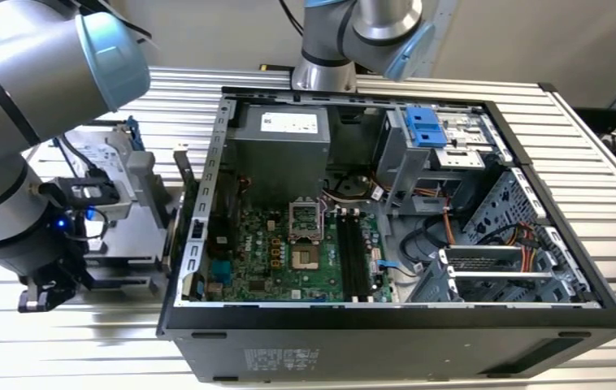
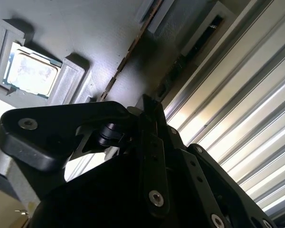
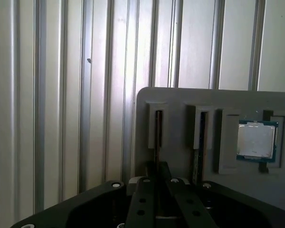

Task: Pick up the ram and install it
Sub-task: 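Pick up the ram and move it above insertion slot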

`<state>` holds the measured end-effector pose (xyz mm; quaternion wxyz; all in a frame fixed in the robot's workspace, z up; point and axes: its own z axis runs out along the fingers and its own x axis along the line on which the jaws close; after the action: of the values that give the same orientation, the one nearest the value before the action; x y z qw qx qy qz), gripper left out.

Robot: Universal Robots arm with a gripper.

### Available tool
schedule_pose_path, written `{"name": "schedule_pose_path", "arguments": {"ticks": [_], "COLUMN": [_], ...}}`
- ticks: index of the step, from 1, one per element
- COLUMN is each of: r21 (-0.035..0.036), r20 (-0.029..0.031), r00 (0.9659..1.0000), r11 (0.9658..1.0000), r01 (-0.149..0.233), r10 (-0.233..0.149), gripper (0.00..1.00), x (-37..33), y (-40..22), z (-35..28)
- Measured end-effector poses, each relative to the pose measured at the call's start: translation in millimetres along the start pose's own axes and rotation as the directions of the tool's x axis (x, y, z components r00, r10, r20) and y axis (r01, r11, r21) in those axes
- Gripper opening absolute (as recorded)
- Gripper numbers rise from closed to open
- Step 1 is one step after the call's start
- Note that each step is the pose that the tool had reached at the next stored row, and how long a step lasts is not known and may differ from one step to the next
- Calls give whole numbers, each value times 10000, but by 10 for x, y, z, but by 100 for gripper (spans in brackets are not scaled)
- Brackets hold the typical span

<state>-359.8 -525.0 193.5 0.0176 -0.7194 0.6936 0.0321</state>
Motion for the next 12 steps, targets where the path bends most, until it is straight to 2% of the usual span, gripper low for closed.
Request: {"name": "schedule_pose_path", "arguments": {"ticks": [7, 12], "r21": [3, 4], "r20": [3, 2], "r00": [10000, 10000], "r11": [10000, 10000], "r01": [-26, -28], "r10": [26, 28], "gripper": [0, 0], "x": [-16, -23], "y": [4, 5], "z": [-219, -326]}}
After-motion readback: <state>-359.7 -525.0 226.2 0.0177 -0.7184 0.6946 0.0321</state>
